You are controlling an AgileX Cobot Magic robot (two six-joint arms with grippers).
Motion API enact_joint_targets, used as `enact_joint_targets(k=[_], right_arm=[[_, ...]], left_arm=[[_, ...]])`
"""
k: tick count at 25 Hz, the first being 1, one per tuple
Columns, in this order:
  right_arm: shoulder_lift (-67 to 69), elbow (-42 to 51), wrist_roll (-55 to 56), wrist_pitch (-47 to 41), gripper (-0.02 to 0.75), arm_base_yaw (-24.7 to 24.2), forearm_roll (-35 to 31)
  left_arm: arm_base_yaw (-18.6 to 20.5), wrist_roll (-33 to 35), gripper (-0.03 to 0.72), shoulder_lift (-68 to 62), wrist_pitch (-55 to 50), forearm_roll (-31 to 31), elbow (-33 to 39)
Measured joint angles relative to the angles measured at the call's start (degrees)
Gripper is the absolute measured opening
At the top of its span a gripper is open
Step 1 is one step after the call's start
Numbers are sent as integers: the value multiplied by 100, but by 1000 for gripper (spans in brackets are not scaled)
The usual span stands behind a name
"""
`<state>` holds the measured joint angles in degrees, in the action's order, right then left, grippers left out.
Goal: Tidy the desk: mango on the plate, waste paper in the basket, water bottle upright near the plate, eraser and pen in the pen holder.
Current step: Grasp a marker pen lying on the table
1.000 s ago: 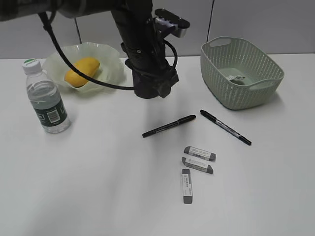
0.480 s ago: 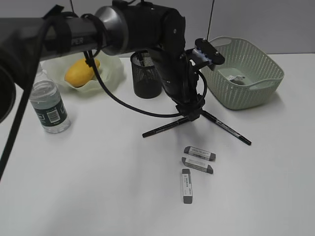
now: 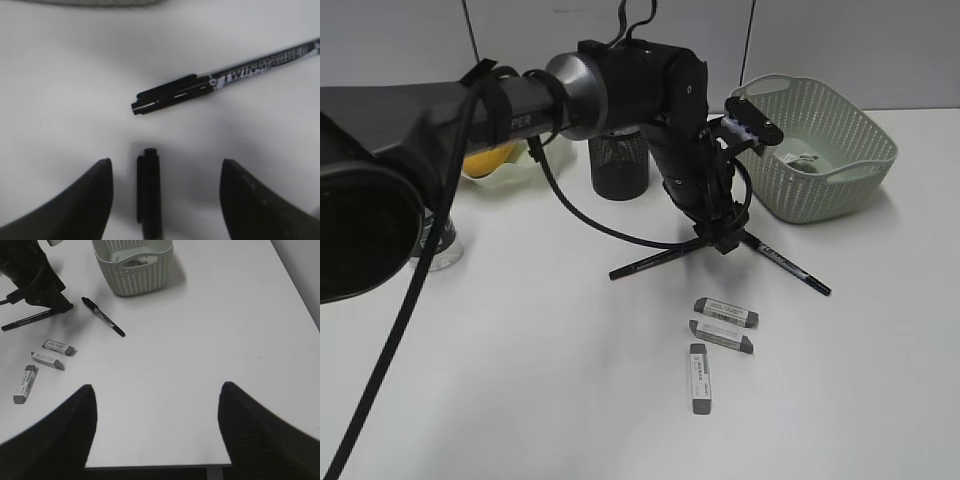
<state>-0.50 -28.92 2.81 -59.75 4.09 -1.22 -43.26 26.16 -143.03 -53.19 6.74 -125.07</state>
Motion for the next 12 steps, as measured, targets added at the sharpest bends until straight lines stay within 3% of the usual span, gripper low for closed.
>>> enact_joint_targets(k=[12], right_arm=[[0,0,0,0,593,0,0]], left_arm=[[153,4,508,-126,210,144,-26]])
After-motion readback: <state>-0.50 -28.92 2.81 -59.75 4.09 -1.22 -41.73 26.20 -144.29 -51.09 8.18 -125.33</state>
